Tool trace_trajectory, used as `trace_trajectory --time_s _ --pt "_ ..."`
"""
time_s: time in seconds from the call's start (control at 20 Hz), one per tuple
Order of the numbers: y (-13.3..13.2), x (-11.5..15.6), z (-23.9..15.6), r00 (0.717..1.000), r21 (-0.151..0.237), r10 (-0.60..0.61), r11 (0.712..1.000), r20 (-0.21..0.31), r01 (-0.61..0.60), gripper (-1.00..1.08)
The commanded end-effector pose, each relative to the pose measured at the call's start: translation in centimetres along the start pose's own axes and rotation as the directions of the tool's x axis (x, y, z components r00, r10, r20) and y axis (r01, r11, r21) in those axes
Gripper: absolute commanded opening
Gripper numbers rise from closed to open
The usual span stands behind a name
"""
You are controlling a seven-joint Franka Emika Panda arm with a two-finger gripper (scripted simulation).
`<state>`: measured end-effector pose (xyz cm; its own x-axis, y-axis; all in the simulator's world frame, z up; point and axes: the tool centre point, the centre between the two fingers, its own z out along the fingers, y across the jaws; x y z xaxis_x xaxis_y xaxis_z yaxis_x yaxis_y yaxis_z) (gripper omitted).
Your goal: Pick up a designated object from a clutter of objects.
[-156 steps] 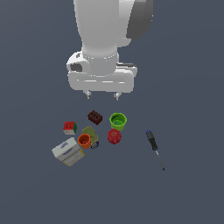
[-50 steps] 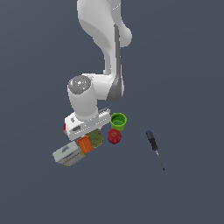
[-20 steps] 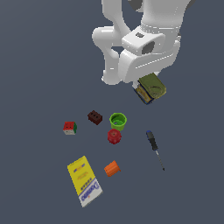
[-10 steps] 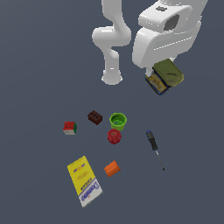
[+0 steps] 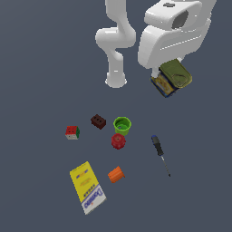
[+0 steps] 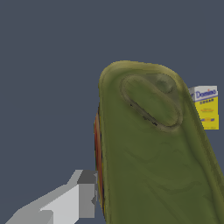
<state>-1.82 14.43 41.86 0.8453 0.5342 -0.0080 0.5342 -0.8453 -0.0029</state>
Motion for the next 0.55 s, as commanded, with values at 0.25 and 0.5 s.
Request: trace_trajectory --time_s 0.25,0.5 --pt "1.3 0.4 -2.1 1.0 -0.002 0.0 1.0 -0.005 0.0 -1.0" --pt "1.5 0.5 -2.5 1.0 -0.002 0.0 1.0 -0.005 0.0 -1.0"
